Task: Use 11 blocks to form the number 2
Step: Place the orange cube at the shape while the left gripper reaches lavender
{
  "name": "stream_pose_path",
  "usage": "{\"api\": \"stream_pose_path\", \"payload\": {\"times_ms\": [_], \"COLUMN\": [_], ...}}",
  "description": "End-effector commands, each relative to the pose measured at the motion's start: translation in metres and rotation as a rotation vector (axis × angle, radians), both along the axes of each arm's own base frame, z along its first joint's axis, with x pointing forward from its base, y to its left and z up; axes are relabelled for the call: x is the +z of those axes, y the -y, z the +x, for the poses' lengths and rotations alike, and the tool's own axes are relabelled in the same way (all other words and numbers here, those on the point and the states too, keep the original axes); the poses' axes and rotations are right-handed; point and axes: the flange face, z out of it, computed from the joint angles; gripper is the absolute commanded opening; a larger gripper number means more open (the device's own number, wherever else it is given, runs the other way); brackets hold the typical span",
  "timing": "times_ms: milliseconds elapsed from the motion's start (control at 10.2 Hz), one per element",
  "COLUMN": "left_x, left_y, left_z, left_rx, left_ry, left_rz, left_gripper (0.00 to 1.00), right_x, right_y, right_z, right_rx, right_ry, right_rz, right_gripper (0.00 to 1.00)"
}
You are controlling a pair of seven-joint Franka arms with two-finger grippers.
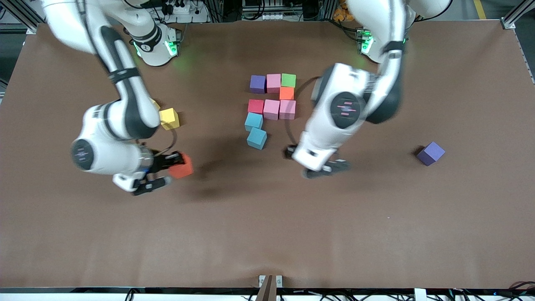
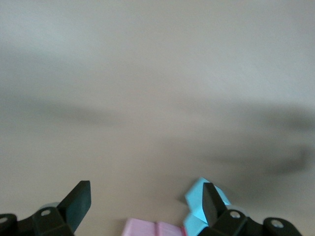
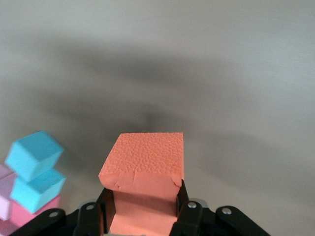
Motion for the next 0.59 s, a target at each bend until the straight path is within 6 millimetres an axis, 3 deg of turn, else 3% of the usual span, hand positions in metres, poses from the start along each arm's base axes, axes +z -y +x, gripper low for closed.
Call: {"api": "stream_pose_path", "payload": {"times_ms": [0, 98, 294, 489], "left_x": [0.017, 0.016, 0.016, -0.005], "left_y": [-0.064, -0.095, -0.171, -0.278], "left_z": [0.015, 0.027, 0.048, 0.057], "left_rx": [-0.063, -0.110, -0.163, -0.213], "left_ry": [-0.019, -0.025, -0.031, -0.075], "left_rz": [0.045, 0.033, 0.012, 0.012], "left_gripper": [1.00, 1.00, 1.00, 1.00], "right_x": [0.017, 0.014, -0.006, -0.025], "right_y": [-0.087, -0.129, -0.185, -0.242], "right_z": [-0.024, -0.039, -0.055, -0.079], "right_rx": [0.140, 0.198, 0.391, 0.553], "right_ry": [0.053, 0.096, 0.137, 0.155], "right_rz": [-0.006, 0.001, 0.025, 0.036], "right_gripper": [0.02, 0.01, 0.01, 0.01]}}
